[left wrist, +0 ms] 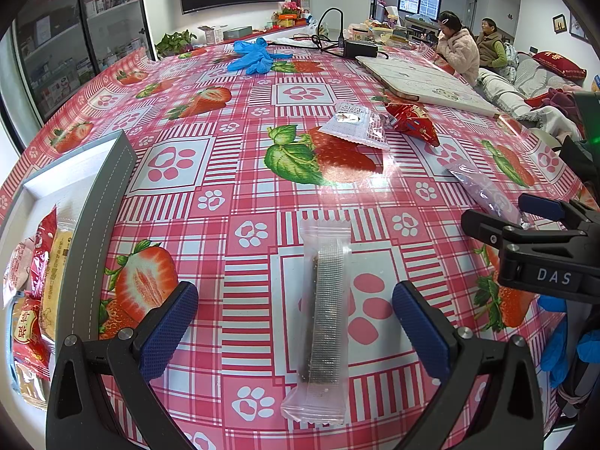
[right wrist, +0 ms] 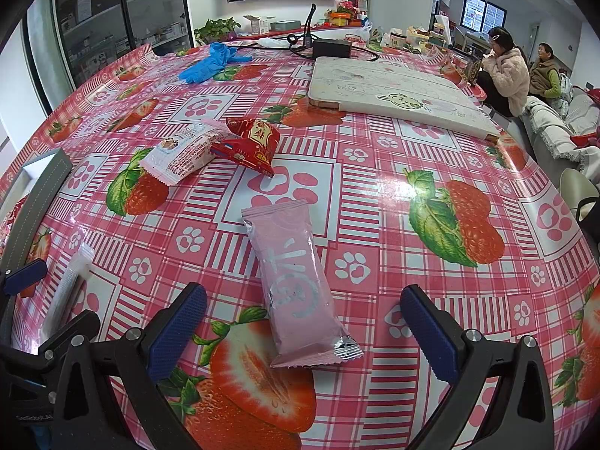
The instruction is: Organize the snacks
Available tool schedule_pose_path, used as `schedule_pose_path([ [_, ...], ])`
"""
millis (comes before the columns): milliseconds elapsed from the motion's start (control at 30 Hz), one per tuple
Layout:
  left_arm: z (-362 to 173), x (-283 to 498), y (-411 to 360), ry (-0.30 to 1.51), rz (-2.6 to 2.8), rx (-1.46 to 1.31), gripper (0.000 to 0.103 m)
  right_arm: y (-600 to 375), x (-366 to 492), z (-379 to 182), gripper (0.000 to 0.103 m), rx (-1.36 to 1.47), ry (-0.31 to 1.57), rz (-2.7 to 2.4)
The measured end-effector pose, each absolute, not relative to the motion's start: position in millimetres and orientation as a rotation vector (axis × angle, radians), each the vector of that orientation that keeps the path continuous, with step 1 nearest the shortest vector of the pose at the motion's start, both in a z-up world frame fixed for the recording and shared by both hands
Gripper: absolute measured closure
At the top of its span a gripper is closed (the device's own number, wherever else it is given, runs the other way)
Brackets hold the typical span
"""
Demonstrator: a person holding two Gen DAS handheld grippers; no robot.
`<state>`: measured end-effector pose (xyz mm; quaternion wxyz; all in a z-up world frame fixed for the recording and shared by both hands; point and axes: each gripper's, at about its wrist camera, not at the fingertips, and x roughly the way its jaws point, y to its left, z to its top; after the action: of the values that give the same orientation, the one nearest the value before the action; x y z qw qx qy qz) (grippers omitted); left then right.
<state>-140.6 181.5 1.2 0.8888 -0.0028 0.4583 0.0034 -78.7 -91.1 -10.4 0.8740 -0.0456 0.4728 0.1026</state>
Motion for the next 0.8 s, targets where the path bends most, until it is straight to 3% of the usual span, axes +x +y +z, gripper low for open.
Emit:
schedule_pose_path([
  [600, 1, -141, 182, 0.952, 0.007, -0.005, 0.000, -91, -78, -10, 0.000, -0.097, 0.994, 0.214],
  [800, 2, -141, 182, 0.958, 0.000, -0.001, 0.000, -88, -61, -7, 0.000, -0.109, 1.109, 0.203],
])
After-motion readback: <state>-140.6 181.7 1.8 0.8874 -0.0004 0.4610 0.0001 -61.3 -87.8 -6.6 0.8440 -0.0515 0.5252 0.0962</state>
